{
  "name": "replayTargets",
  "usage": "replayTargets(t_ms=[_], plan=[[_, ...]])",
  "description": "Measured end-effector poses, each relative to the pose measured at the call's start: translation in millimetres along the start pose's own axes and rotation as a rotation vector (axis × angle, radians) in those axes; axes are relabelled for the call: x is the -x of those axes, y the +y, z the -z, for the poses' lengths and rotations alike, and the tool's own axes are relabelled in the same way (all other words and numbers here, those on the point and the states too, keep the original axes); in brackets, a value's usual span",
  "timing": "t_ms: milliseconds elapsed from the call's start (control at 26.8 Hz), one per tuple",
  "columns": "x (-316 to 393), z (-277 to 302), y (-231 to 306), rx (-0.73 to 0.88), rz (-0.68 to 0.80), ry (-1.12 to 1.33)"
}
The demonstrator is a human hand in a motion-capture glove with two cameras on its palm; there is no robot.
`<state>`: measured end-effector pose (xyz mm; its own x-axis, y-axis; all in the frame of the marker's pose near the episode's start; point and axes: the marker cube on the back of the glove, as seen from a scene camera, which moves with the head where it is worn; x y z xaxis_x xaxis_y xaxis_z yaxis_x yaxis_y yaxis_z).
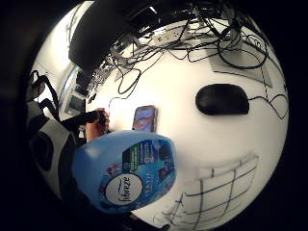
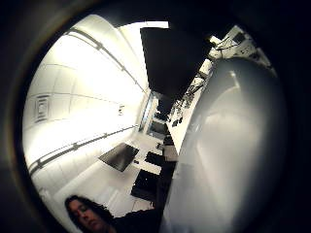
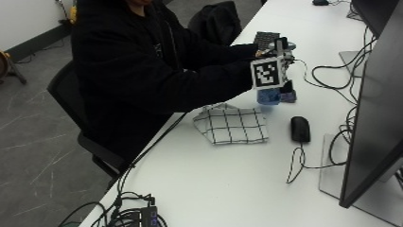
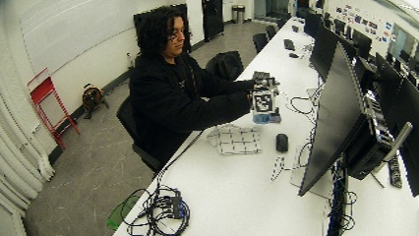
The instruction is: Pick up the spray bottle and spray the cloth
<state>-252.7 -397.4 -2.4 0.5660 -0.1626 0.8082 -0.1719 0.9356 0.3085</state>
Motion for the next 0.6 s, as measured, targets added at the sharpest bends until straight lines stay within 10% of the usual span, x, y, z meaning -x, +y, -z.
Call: replayTargets(t_ms=[598], plan=[[-31, -4, 18, -0.131, 0.016, -0.13]])
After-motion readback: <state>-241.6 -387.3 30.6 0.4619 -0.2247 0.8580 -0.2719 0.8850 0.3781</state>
